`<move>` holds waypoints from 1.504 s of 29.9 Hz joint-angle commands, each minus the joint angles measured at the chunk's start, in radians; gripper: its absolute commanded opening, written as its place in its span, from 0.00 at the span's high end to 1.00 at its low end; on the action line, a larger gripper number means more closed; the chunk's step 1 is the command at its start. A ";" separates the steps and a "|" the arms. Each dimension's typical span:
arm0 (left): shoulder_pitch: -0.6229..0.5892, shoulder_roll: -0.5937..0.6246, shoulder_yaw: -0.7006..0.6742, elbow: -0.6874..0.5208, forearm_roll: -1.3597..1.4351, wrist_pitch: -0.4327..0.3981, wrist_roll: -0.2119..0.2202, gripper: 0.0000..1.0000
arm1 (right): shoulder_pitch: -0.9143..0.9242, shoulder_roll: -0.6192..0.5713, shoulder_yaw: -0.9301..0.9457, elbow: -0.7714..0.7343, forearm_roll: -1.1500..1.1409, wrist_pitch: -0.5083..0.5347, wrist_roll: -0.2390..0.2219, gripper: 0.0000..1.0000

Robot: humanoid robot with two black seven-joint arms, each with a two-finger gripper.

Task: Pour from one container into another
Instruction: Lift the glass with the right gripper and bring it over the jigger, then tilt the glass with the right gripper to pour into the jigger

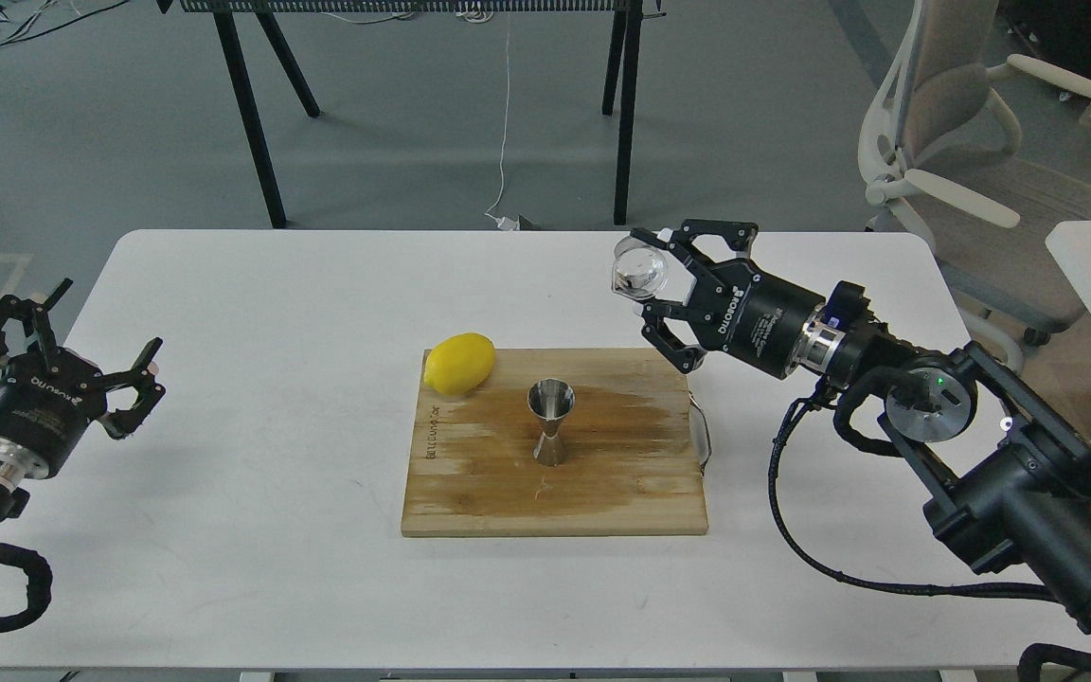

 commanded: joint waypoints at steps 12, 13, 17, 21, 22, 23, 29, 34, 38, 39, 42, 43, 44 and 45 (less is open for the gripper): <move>0.001 -0.009 0.001 0.000 0.000 0.000 0.000 0.01 | 0.008 0.067 -0.064 -0.010 -0.309 -0.004 0.069 0.77; 0.001 -0.016 0.001 0.001 0.002 0.000 0.000 0.01 | 0.008 0.067 -0.067 -0.009 -0.316 -0.006 0.071 0.77; 0.001 -0.022 0.001 0.001 0.002 0.000 0.000 0.01 | 0.008 0.073 -0.068 -0.009 -0.343 -0.006 0.074 0.77; 0.001 -0.022 0.001 0.001 0.002 0.000 0.000 0.01 | 0.009 0.075 -0.068 -0.007 -0.372 -0.006 0.074 0.77; 0.001 -0.022 0.001 0.003 0.002 0.000 0.000 0.01 | 0.009 0.075 -0.070 -0.007 -0.378 -0.006 0.074 0.77; 0.001 -0.022 0.001 0.008 0.002 0.000 0.000 0.01 | 0.009 0.079 -0.070 -0.007 -0.384 -0.006 0.074 0.77; 0.001 -0.022 0.001 0.009 0.002 0.000 0.000 0.01 | 0.011 0.102 -0.084 -0.006 -0.435 -0.004 0.076 0.77; 0.000 -0.022 0.001 0.009 0.002 0.000 0.000 0.01 | 0.026 0.110 -0.107 -0.007 -0.465 -0.006 0.080 0.77; 0.001 -0.022 0.001 0.009 0.002 0.000 0.000 0.01 | 0.032 0.110 -0.122 -0.007 -0.481 -0.006 0.088 0.77; 0.000 -0.022 0.001 0.009 0.002 0.000 0.000 0.01 | 0.034 0.110 -0.123 -0.007 -0.494 -0.006 0.088 0.77; 0.001 -0.022 0.001 0.009 0.002 0.000 0.000 0.01 | 0.036 0.110 -0.123 -0.007 -0.525 -0.007 0.097 0.77; 0.001 -0.022 0.001 0.009 0.002 0.000 0.000 0.01 | 0.036 0.110 -0.123 -0.007 -0.528 -0.007 0.097 0.77; 0.000 -0.022 0.001 0.009 0.000 0.000 0.000 0.01 | 0.037 0.110 -0.123 -0.007 -0.528 -0.009 0.099 0.77; 0.001 -0.022 0.001 0.009 0.000 0.000 0.000 0.01 | 0.036 0.110 -0.123 -0.007 -0.528 -0.009 0.099 0.77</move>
